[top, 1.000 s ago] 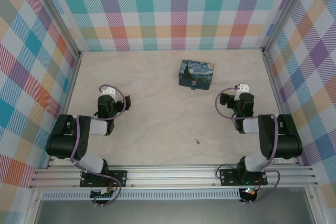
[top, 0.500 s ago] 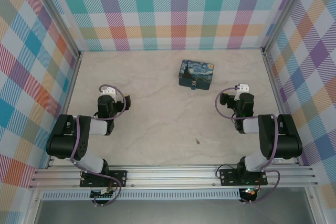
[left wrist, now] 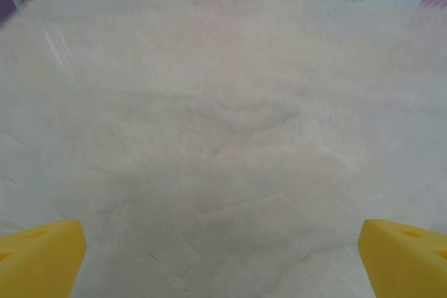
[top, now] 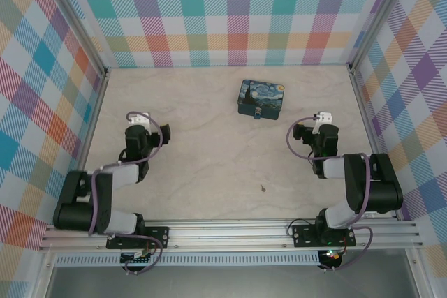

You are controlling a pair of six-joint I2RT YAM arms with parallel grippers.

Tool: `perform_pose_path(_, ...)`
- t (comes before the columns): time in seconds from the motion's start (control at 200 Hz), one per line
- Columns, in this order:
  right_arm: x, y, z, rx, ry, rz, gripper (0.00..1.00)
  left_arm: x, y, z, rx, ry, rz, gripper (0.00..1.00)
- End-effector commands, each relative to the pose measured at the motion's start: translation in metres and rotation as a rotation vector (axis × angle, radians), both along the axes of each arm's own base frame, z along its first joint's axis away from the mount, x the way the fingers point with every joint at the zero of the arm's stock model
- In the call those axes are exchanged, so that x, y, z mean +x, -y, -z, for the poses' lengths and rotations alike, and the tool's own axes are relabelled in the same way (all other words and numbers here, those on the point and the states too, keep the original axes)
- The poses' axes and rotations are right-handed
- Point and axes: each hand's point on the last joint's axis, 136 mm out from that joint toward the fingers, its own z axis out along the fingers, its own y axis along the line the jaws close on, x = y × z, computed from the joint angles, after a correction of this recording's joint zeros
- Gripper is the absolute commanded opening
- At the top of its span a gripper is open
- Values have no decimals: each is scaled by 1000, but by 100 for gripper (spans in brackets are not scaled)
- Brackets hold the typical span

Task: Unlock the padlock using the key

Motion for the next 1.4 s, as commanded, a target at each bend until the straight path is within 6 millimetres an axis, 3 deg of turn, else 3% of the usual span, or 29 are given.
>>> perform_pose_path(0.0, -2, -1, -18, 13, 81, 2, 100, -10, -13, -44, -31, 50, -76, 100)
perform_pose_path(0.15, 1, -8, -25, -16, 50, -23, 100, -18, -6, -66, -139, 30, -67, 100)
perform_pose_path(0.315, -6, -5, -71, -3, -8, 0, 100, -14, 10, -72, -285, -2, -27, 100)
perform_pose_path(0.425, -12, -20, -79, 121, -113, -44, 100, -2, 27, -72, -359, -60, 27, 100)
perform_pose_path(0.61, -14, -55, -97, 386, -204, -129, 100, 24, 72, -74, -444, -149, 160, 99)
perform_pose_path(0.73, -4, -77, -101, 543, -244, -196, 100, 44, 110, -71, -474, -202, 257, 91)
perform_pose_path(0.84, 13, -90, -96, 641, -273, -232, 100, 65, 147, -60, -546, -269, 346, 84)
perform_pose_path(1.165, 85, -101, -60, 727, -370, -244, 100, 118, 263, -29, -599, -406, 551, 79)
perform_pose_path(1.395, 118, -107, -31, 774, -431, -242, 100, 144, 315, -4, -601, -457, 609, 80)
